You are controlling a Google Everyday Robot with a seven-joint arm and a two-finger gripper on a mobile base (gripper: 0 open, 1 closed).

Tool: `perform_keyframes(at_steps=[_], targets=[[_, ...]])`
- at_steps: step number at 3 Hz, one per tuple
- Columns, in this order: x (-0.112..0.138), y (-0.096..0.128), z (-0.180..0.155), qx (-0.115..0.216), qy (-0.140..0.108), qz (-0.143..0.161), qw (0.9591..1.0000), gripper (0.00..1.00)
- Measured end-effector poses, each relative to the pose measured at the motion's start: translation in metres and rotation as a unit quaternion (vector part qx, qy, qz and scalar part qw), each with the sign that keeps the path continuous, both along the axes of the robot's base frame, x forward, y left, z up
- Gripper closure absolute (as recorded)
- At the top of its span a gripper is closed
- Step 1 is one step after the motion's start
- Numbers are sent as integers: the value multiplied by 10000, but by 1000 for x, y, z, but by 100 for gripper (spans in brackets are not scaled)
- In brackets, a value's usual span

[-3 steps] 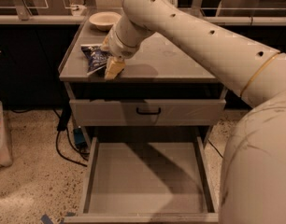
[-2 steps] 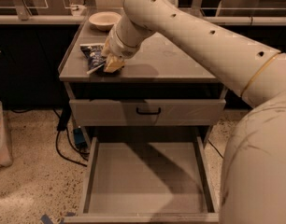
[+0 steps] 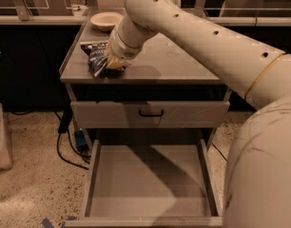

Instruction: Place blue chip bag into middle drawer

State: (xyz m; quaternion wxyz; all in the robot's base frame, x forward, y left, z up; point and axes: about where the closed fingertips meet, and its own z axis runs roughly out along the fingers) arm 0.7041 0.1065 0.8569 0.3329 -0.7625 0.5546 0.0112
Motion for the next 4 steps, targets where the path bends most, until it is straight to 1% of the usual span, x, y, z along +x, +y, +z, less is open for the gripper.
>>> perform_keyframes(at_steps=[1, 2, 3, 4], targets=[[-2, 0, 5, -11, -6, 68, 10000, 100], [-13, -16, 32, -211, -86, 4, 9997, 100], [-31, -36, 63, -410, -214, -157, 9988, 100], [-59, -60, 99, -553, -490, -541, 9958, 100]])
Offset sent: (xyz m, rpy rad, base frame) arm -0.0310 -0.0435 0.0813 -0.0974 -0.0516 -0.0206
